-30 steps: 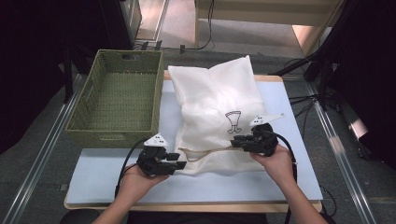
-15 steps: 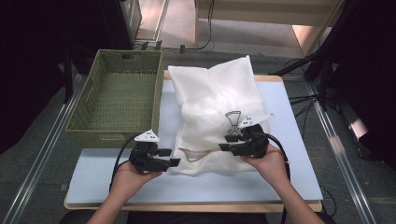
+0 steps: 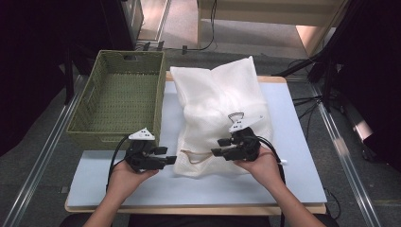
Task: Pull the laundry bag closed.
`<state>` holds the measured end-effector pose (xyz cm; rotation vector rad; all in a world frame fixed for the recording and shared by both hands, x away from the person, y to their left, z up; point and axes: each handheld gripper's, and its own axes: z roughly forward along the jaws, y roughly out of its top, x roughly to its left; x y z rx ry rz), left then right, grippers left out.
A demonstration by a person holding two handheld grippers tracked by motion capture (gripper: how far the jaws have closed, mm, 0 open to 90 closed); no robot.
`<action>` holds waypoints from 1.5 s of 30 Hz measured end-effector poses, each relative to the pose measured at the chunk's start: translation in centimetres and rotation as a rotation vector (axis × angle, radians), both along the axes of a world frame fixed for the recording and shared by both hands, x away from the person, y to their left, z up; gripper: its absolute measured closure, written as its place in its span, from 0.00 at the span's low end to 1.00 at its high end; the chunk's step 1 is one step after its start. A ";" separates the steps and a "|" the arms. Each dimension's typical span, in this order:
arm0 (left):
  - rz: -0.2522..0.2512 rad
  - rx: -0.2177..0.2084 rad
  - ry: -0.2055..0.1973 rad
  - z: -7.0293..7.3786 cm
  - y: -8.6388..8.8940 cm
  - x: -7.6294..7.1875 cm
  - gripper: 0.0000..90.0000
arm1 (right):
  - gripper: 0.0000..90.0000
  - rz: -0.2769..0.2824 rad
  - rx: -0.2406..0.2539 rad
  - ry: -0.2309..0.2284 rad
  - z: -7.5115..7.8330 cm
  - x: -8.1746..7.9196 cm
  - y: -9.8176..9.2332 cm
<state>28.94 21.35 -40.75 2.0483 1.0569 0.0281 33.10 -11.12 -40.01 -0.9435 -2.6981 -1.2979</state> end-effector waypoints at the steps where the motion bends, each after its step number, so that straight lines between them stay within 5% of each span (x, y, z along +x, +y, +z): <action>1: 0.000 0.003 0.000 0.0 0.1 0.0 0.47 | 0.59 0.003 0.000 0.003 0.0 0.0 0.2; 15: 0.040 0.014 -0.005 0.0 0.8 -0.5 0.47 | 0.75 0.058 0.004 -0.003 -0.8 0.1 3.4; 29: 0.050 0.017 -0.010 -0.1 0.7 -0.2 0.48 | 0.75 0.083 0.014 0.038 -1.8 1.8 6.0; 38: 0.045 0.024 0.001 -0.6 0.1 0.3 0.49 | 0.75 0.092 -0.023 0.008 -2.7 1.7 7.8; 45: 0.010 0.062 0.045 -1.9 -1.3 1.4 0.50 | 0.75 0.076 -0.012 -0.004 -2.4 1.6 7.4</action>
